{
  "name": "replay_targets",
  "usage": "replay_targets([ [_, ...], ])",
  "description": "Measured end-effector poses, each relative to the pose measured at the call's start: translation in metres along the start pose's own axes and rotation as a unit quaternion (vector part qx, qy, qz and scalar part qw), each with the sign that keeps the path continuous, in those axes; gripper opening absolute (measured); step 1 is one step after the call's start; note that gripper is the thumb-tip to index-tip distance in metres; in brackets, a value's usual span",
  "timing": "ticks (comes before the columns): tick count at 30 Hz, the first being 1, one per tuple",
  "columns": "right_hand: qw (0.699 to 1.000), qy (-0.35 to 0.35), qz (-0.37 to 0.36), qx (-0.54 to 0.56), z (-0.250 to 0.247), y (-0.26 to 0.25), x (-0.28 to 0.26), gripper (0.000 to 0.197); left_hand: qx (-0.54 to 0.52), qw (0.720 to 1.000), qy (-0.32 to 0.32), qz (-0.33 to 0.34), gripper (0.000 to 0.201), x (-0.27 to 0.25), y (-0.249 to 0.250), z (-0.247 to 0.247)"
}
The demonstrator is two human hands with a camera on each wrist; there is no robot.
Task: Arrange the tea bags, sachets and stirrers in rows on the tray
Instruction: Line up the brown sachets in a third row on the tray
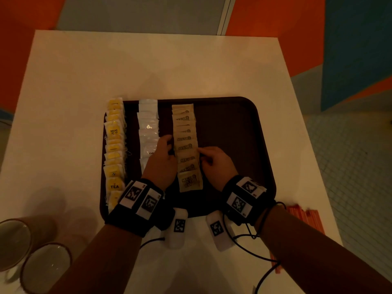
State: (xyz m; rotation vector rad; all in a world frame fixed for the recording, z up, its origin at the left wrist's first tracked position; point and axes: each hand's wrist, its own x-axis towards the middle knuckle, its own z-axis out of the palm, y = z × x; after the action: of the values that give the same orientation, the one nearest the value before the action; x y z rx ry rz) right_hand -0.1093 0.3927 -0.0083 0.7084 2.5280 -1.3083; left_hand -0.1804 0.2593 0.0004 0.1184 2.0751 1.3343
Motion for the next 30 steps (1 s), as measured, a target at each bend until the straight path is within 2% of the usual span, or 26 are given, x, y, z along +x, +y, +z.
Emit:
replay_targets([
  [4,1.000,0.021,0.012,0.002,-0.002,0.003,0.000,0.040,0.019,1.000,-0.010,-0.020,0.051,-0.004,0.000,0.000],
  [7,1.000,-0.011,0.008,0.012,-0.002,0.005,-0.006,0.038,0.003,0.999,-0.036,-0.010,0.045,-0.013,0.002,0.001],
  [10,0.999,-0.044,0.013,-0.004,0.000,0.010,-0.015,0.039,0.010,0.999,-0.049,-0.006,0.050,-0.022,-0.002,0.004],
  [17,0.999,-0.053,0.007,-0.008,0.005,0.017,-0.028,0.038,0.030,0.997,-0.065,0.006,0.058,-0.045,-0.012,0.013],
  [30,0.999,-0.048,0.017,0.012,0.007,0.019,-0.041,0.038,0.006,0.999,-0.045,-0.012,0.054,-0.057,-0.006,0.011],
])
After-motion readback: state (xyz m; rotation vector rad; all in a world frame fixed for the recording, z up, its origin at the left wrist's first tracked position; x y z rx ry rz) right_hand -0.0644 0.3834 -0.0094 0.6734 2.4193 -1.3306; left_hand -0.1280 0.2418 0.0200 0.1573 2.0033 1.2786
